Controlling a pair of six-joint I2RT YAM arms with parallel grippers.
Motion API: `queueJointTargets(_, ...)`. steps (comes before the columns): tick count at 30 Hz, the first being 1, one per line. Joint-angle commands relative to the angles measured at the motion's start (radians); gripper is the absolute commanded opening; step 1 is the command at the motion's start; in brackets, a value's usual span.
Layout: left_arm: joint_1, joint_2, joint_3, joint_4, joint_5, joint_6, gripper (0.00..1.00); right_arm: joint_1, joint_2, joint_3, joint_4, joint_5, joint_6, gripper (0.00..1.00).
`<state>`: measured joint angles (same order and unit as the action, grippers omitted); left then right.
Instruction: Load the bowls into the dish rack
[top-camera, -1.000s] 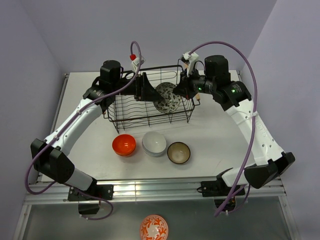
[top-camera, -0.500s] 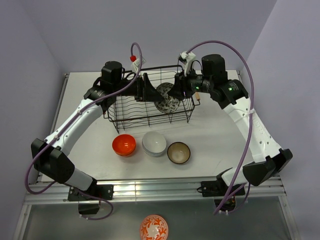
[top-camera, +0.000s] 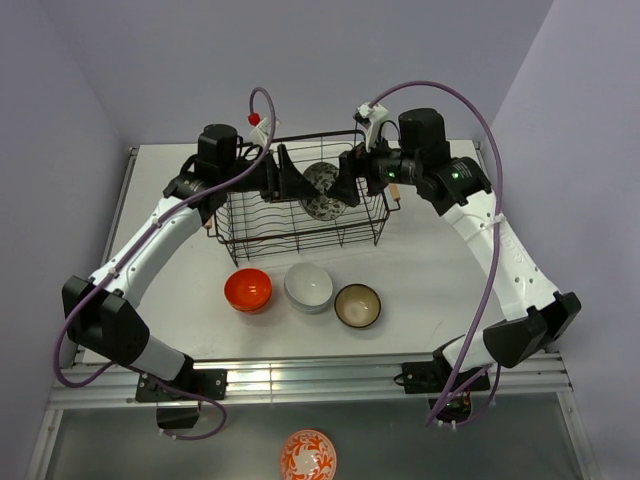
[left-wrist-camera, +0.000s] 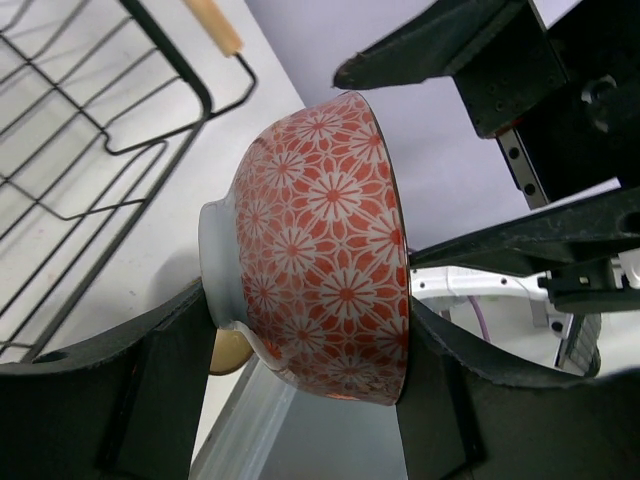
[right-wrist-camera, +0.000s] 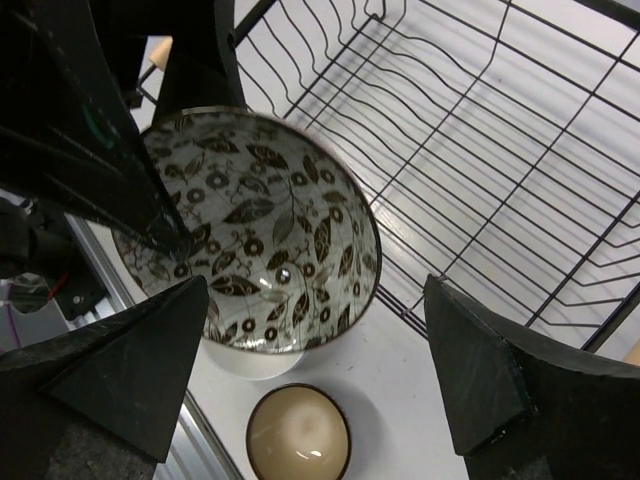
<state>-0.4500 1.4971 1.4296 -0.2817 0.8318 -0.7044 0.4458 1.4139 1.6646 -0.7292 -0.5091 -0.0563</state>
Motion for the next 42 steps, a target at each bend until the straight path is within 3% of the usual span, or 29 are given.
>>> queueJointTargets(1,0.030,-0.012,0.003,0.065,-0.010,-0.023,0.00,0.008,0.016,0.035,0.033,0.023,0.006,0.96)
queueJointTargets(8,0.076,0.031,0.080,-0.049,-0.117,0.100,0.00,-0.039,0.005,0.041,0.036,0.004,0.024,1.00)
queueJointTargets(13,0.083,0.107,0.241,-0.269,-0.347,0.296,0.00,-0.122,-0.004,0.034,0.024,-0.048,0.032,1.00)
queueJointTargets(20,0.083,0.170,0.351,-0.387,-0.672,0.402,0.00,-0.173,-0.023,0.009,0.022,-0.063,0.030,1.00)
queueJointTargets(36,-0.045,0.250,0.342,-0.387,-1.356,0.497,0.00,-0.194,-0.030,-0.017,0.011,-0.062,0.016,1.00)
queueJointTargets(42,-0.072,0.348,0.414,-0.455,-1.456,0.513,0.00,-0.196,-0.035,-0.028,0.010,-0.057,0.012,1.00)
